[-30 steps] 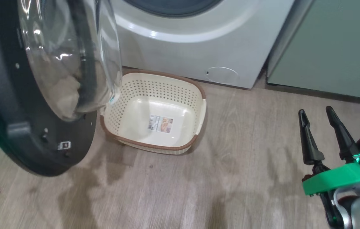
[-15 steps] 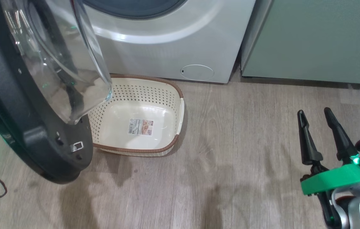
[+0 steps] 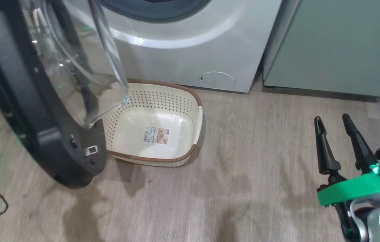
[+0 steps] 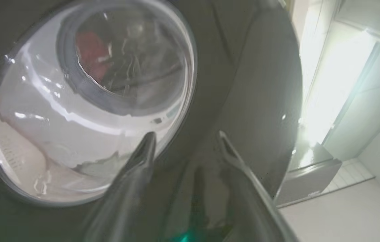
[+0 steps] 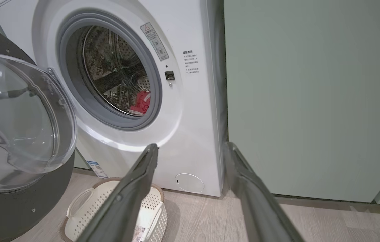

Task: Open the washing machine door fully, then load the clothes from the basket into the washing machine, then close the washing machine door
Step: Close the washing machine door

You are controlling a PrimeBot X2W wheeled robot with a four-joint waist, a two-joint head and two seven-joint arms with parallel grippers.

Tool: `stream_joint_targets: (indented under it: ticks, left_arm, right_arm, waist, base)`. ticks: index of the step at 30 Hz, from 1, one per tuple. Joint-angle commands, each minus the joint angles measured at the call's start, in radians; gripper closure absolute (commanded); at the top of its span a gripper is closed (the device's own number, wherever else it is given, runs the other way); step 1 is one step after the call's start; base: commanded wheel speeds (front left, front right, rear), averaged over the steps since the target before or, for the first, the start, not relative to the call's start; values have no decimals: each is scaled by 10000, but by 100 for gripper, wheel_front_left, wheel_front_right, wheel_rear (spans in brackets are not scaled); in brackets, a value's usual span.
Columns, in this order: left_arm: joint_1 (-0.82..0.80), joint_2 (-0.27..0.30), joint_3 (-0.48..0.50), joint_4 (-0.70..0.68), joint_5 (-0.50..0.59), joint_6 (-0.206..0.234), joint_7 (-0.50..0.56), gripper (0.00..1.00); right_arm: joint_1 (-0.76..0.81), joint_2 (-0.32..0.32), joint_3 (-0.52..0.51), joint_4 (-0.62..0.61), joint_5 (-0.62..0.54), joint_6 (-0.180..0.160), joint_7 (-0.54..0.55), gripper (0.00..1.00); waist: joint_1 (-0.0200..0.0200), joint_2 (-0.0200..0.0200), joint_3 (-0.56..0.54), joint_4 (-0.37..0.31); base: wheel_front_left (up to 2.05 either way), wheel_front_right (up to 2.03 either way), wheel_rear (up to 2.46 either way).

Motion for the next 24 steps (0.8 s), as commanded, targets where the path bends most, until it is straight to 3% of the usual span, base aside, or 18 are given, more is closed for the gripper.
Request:
stream_joint_targets:
  ticks: [1, 9, 15, 19, 24]
  left_arm:
    - [-57, 125, 754, -364, -159, -57, -281, 0]
    - [658, -1161, 1757, -590, -400, -94, -1345, 0]
    - [686, -1913, 2266, -900, 654, -103, -2976, 0]
    - [447, -2084, 2561, -1780, 2734, -105, -4955, 0]
    - [867, -1527, 1701, -2792, 7952, -57, -7219, 0]
  right_arm:
    - [-204, -112, 219, -313, 51, 0, -80, 0]
    - [-49, -112, 248, -355, 61, 0, 3, 0]
    - [38, -112, 178, -382, 53, 0, 72, 0]
    - [54, -112, 150, -438, 33, 0, 110, 0]
    - [74, -112, 110, -522, -42, 0, 176, 0]
  waist:
    - [0, 0, -96, 203]
    - [0, 0, -312, 848]
    - [0, 0, -465, 1272]
    - [0, 0, -531, 1473]
    - [0, 0, -571, 1640]
  base:
    - [0, 0, 0]
    - [0, 0, 0]
    - [0, 0, 0]
    - [0, 0, 0]
    - [0, 0, 0]
